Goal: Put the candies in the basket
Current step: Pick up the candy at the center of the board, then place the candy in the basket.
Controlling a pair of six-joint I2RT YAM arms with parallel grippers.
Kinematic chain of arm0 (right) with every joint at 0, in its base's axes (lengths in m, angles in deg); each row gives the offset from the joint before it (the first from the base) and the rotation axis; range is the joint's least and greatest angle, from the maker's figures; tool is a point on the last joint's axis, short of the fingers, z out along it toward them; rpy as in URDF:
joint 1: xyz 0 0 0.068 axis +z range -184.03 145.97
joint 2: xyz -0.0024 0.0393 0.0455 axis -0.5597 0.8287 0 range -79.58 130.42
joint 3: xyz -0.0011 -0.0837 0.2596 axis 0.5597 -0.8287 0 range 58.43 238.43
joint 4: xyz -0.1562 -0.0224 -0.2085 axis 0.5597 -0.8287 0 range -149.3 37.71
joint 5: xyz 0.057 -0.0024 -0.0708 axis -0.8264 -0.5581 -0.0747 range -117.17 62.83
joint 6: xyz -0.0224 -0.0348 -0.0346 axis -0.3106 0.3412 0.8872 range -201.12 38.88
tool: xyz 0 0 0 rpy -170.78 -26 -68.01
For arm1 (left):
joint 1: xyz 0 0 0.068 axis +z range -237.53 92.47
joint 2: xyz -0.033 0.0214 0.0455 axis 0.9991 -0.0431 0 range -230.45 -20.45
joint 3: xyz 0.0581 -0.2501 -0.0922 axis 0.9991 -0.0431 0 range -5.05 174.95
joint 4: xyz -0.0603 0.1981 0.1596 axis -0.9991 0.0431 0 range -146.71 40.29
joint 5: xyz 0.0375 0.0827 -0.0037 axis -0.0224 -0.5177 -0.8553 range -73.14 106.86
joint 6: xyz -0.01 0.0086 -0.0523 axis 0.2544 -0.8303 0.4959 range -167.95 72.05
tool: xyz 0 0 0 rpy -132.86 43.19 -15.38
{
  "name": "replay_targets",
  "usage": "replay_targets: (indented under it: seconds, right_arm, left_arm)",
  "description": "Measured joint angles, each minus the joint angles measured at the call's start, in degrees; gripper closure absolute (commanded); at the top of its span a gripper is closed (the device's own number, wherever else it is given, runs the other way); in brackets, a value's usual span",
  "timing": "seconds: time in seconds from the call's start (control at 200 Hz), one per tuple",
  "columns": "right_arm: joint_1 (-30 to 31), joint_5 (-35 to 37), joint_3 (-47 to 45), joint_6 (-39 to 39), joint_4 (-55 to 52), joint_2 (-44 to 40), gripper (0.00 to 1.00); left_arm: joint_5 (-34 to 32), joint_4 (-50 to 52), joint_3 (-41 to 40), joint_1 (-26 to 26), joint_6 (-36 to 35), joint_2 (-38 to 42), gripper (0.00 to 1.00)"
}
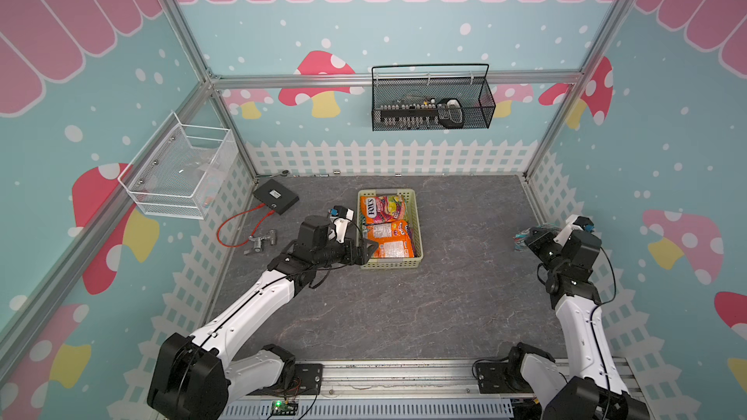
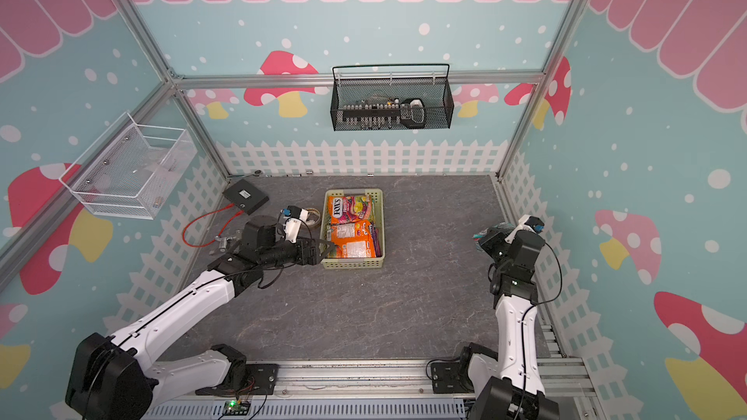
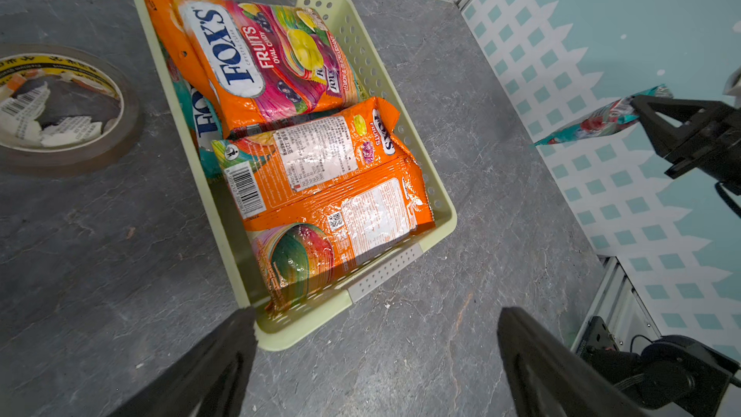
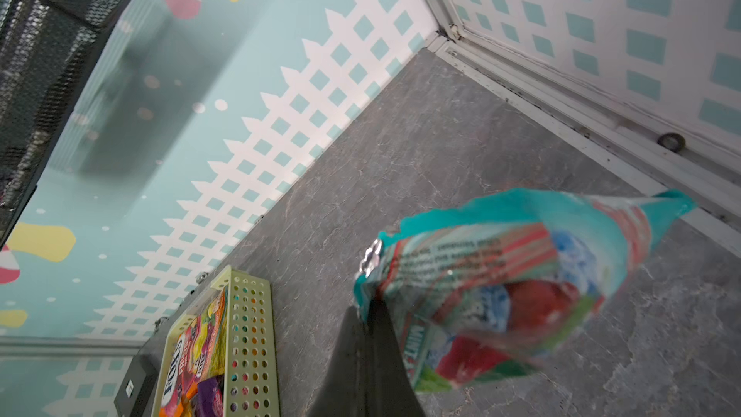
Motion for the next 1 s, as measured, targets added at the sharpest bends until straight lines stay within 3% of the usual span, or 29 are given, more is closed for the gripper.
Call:
replay_targets:
  seconds: [0.39,0.645,0.856,1.001]
  right_arm:
    - [27.21,0.52,24.35,6.03,-9.57,14.38,1.00]
    - [44.46,-7.02,34.64,7.45,-8.70,26.75,1.00]
    - [48.76,-19.17,33.18,5.81,-1.40,34.16,1.00]
    - [48.30,-21.11,30.69,7.02,-0.90,39.71,1.00]
  left_arm:
    - [1.70,0.00,0.09,7.02,3.19,-0.44,0.08]
    - [1.84,0.02,0.04,11.69,5.14,0.72,0.12]
    - [2.34,0.00,0.02,12.83,5.38,2.82,0.17]
    - [4.13,0.00,0.02,12.83,5.51,1.90,0.23]
